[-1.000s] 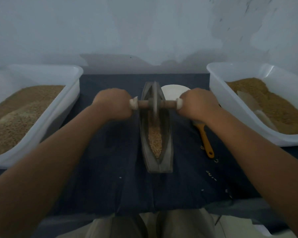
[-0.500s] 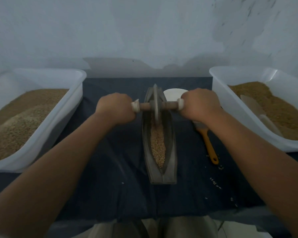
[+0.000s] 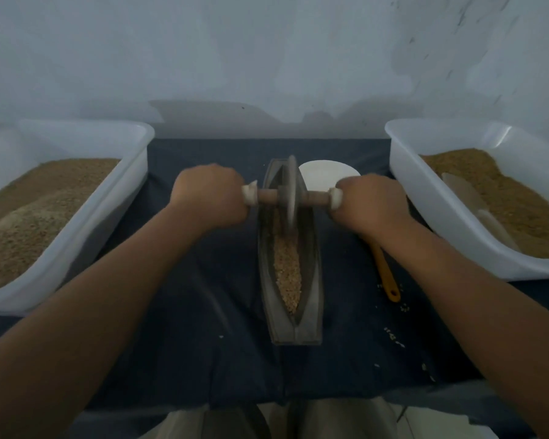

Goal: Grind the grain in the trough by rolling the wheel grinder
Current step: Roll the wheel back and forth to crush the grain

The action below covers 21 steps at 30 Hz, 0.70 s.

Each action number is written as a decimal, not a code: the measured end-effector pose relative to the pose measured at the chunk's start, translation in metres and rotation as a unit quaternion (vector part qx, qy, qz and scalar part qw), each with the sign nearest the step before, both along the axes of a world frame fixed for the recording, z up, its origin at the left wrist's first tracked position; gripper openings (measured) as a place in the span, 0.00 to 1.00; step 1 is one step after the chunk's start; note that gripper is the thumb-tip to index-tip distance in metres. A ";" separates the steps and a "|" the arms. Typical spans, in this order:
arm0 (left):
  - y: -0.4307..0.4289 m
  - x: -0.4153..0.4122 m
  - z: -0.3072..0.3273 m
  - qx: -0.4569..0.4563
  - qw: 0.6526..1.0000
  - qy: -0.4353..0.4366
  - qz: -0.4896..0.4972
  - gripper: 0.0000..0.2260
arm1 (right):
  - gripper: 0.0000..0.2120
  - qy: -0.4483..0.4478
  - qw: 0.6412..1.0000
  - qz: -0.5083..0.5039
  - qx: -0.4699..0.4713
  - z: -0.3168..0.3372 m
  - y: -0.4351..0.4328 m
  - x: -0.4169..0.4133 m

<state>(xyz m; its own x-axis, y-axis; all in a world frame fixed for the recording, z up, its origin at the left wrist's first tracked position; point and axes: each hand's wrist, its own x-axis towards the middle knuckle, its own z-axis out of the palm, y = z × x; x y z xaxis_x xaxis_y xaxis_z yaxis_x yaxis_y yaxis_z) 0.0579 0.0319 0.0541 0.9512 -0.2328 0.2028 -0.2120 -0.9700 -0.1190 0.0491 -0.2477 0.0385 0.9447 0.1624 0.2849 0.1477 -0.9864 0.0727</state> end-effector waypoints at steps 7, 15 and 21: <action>0.026 -0.076 -0.024 0.013 0.993 -0.077 -0.090 0.17 | 0.14 0.001 0.995 0.095 -0.010 0.003 -0.018 -0.068; 0.012 -0.005 -0.021 -0.030 0.999 -0.016 -0.013 0.15 | 0.16 -0.026 0.999 0.026 -0.028 0.009 0.001 -0.012; 0.013 -0.024 -0.016 0.001 0.999 -0.028 -0.032 0.13 | 0.15 0.076 0.997 0.008 -0.009 0.010 -0.005 -0.018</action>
<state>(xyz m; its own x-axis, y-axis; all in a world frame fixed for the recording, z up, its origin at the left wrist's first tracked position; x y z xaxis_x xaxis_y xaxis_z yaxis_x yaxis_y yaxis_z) 0.0343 0.0452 0.0385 0.9217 -0.2932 0.2542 -0.2664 -0.9544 -0.1347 0.0314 -0.2524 0.0480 0.9740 0.1809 0.1364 0.1733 -0.9826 0.0662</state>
